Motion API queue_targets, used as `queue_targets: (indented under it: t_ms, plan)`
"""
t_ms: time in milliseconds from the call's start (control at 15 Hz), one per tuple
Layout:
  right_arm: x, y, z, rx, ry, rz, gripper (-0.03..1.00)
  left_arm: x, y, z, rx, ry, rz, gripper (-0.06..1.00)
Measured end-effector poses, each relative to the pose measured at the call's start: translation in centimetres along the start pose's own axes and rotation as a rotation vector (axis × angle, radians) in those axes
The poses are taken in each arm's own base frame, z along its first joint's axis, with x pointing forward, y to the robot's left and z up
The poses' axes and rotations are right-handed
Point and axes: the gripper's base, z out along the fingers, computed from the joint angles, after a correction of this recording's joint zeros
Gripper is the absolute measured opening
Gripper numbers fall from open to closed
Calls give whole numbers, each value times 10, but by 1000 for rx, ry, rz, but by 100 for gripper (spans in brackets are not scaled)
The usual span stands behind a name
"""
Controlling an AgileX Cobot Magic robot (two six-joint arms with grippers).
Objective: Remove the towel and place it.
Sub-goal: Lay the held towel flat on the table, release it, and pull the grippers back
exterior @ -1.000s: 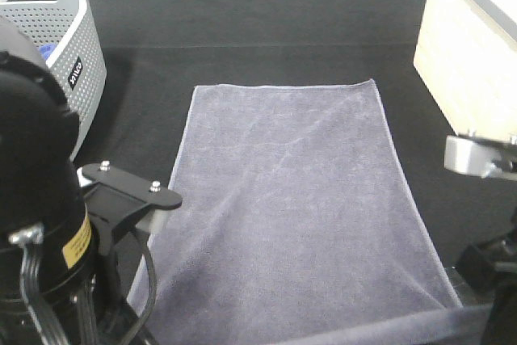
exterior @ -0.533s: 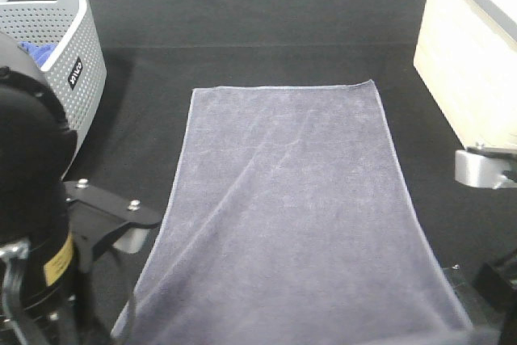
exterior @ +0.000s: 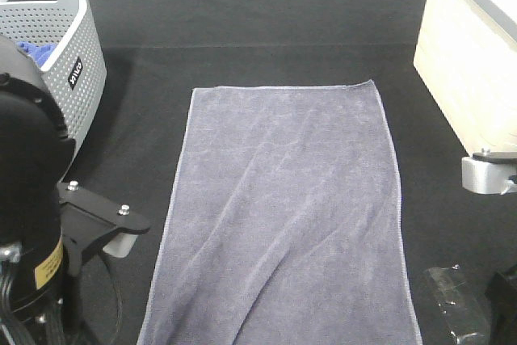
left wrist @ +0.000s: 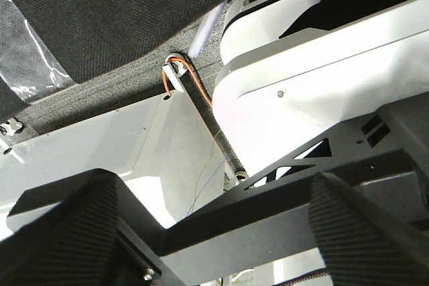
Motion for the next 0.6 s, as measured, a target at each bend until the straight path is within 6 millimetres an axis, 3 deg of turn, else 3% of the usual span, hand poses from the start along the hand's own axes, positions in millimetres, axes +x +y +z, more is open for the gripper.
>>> queue_targets:
  t_ms: [267, 467, 600]
  plan:
    - [-10, 4, -14, 4, -83, -52, 71, -17, 1, -21, -56, -155, 51, 75]
    - [-28, 12, -52, 34, -275, -100, 61, -45, 0, -57, -35, -388, 65, 76]
    - [-38, 16, -80, 69, -406, -132, 53, -72, 13, -81, 39, -527, 8, 76]
